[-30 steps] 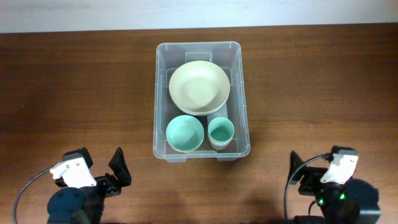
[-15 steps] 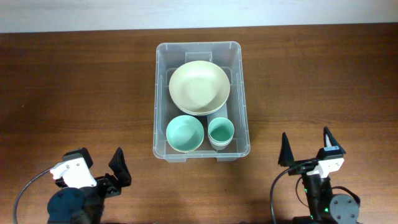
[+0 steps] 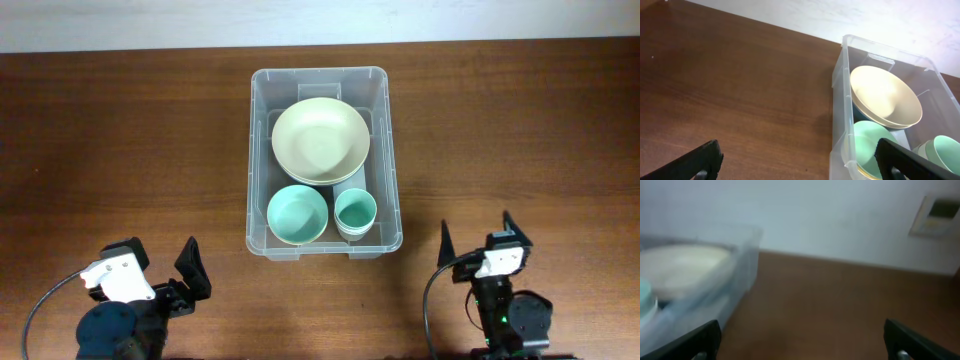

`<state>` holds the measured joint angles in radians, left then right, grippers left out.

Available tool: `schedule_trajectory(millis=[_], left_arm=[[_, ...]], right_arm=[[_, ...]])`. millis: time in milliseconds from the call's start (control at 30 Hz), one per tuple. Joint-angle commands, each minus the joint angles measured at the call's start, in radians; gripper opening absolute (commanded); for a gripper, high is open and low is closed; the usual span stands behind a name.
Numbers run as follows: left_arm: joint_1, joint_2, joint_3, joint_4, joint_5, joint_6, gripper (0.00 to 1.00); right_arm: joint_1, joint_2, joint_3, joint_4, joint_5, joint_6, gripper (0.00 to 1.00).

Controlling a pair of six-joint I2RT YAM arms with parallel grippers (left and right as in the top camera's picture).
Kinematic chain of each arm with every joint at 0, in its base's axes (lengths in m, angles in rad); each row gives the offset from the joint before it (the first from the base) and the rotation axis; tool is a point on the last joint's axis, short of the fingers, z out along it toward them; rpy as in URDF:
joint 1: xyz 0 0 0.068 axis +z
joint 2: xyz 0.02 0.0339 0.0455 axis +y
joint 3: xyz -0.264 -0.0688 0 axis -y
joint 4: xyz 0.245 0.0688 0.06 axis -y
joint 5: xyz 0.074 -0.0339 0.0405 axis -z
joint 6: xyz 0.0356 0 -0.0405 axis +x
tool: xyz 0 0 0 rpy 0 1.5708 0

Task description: Pack container

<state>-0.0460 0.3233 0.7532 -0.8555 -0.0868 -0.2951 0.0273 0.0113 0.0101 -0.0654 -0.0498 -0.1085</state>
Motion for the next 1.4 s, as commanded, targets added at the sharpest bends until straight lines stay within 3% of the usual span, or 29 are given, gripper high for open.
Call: schedule_trajectory(millis=[0, 1367], left_arm=[[-0.004, -0.007, -0.005, 0.002, -0.004, -0.006, 1.0], [-0.004, -0.009, -0.025, -0.042, -0.054, 0.009, 1.0]], right_arm=[[0.006, -0.008, -0.005, -0.01, -0.023, -0.011, 0.99], [0.005, -0.007, -0.005, -0.007, -0.021, -0.011, 0.99]])
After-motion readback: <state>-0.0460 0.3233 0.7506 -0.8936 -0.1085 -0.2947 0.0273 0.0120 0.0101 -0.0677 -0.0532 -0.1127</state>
